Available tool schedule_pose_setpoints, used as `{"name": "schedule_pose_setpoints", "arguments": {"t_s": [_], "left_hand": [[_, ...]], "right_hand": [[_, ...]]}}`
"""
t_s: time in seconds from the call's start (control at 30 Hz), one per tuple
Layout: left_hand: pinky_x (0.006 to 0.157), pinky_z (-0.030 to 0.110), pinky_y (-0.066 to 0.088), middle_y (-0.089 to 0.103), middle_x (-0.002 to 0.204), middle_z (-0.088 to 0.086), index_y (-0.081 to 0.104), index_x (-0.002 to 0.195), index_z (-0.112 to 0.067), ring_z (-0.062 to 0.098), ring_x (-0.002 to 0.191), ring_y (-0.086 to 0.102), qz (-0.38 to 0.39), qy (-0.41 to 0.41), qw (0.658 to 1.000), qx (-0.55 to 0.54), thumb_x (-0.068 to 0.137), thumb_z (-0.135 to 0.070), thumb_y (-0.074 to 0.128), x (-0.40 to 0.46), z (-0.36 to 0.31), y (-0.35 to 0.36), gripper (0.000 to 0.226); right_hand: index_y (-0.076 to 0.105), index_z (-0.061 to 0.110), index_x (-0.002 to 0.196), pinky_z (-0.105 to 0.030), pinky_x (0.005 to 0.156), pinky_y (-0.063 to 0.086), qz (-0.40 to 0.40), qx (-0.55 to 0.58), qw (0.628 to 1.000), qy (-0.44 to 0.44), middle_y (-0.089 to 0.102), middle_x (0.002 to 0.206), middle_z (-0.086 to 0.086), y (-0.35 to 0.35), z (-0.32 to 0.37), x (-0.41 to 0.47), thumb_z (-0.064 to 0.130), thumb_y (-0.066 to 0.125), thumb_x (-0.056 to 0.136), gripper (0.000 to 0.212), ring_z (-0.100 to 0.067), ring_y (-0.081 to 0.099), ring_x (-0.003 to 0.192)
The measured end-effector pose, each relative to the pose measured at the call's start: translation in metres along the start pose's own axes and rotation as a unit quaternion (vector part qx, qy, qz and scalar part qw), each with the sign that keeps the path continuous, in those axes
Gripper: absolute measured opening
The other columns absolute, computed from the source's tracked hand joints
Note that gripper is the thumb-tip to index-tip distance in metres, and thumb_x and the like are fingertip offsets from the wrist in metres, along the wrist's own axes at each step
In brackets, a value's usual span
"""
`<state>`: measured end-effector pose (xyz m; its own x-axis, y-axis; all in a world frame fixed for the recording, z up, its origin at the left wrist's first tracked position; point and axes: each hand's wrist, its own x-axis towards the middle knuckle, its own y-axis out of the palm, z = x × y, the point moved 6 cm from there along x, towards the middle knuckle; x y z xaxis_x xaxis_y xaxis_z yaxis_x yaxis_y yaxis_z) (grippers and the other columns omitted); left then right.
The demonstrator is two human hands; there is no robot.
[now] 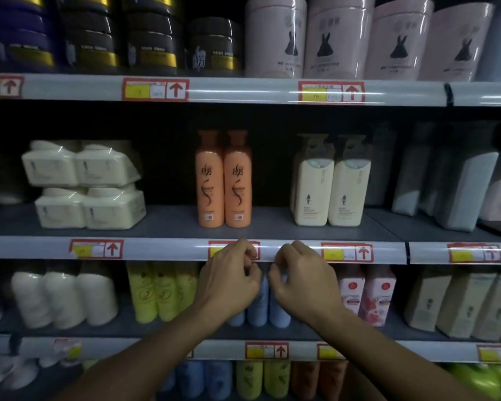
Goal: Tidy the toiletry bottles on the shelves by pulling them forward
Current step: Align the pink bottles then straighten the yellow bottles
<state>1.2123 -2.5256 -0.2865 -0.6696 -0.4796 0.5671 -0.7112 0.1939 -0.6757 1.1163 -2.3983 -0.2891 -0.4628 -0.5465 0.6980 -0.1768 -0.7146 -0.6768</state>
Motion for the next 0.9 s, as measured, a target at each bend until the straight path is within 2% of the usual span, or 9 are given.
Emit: {"name": "schedule_pose_setpoints", "arguments": {"t_s": [0.13,0.23,0.4,0.6,0.7,0.77,0.9], "left_hand": [[0.062,0.018,0.041,0.062,0.088,-0.015,0.061,0.097,-0.03,0.005,0.08,0.058,0.05,-0.021,0.998,0.021,0.088,-0.024,0.067,-0.014,0.028,0.013,0.012],[0.069,0.028,0.051,0.063,0.094,-0.015,0.059,0.097,-0.032,0.008,0.086,0.061,0.088,-0.043,0.994,0.038,0.09,-0.027,0.065,-0.02,0.05,0.03,0.012],[0.067,0.028,0.046,0.062,0.095,-0.011,0.061,0.099,-0.028,0.013,0.085,0.06,0.124,-0.064,0.989,0.045,0.091,-0.024,0.065,-0.031,0.086,0.061,0.009],[0.068,0.032,0.048,0.067,0.098,-0.005,0.058,0.093,-0.03,0.02,0.089,0.066,0.16,-0.113,0.979,0.049,0.087,-0.025,0.065,-0.058,0.125,0.092,0.011],[0.08,0.038,0.055,0.068,0.11,0.0,0.062,0.104,-0.027,0.026,0.102,0.066,0.218,-0.149,0.963,0.056,0.091,-0.03,0.065,-0.078,0.135,0.103,0.014],[0.087,0.041,0.054,0.064,0.119,0.003,0.062,0.113,-0.025,0.027,0.11,0.064,0.263,-0.133,0.953,0.073,0.093,-0.038,0.065,-0.088,0.128,0.107,0.023],[0.092,0.041,0.053,0.06,0.126,0.003,0.061,0.121,-0.024,0.027,0.115,0.062,0.255,-0.1,0.959,0.079,0.094,-0.038,0.063,-0.107,0.103,0.101,0.031]], "right_hand": [[0.058,0.022,0.086,-0.031,0.062,0.043,0.087,0.014,0.996,0.009,0.06,0.091,0.004,0.035,0.007,-0.014,0.041,0.056,0.091,0.02,-0.019,0.061,0.083],[0.057,0.024,0.087,-0.033,0.065,0.047,0.129,0.02,0.991,0.018,0.061,0.094,0.003,0.06,0.008,-0.024,0.043,0.054,0.091,0.02,-0.021,0.063,0.086],[0.06,0.019,0.091,-0.037,0.068,0.053,0.179,0.016,0.983,0.042,0.063,0.099,-0.003,0.104,0.002,-0.043,0.039,0.053,0.095,0.022,-0.028,0.064,0.089],[0.055,0.017,0.092,-0.036,0.064,0.042,0.261,0.023,0.959,0.103,0.062,0.099,-0.007,0.149,-0.016,-0.08,0.038,0.054,0.096,0.021,-0.035,0.063,0.089],[0.057,0.018,0.093,-0.035,0.066,0.043,0.314,0.029,0.941,0.125,0.066,0.098,-0.011,0.162,-0.022,-0.103,0.043,0.056,0.095,0.026,-0.037,0.066,0.091],[0.059,0.018,0.097,-0.035,0.067,0.042,0.332,0.025,0.935,0.12,0.067,0.101,-0.013,0.163,-0.017,-0.114,0.046,0.055,0.096,0.028,-0.037,0.066,0.094],[0.061,0.014,0.12,-0.041,0.082,0.052,0.339,0.008,0.932,0.128,0.065,0.118,-0.015,0.149,-0.007,-0.132,0.048,0.058,0.096,0.042,-0.037,0.064,0.108]]}}
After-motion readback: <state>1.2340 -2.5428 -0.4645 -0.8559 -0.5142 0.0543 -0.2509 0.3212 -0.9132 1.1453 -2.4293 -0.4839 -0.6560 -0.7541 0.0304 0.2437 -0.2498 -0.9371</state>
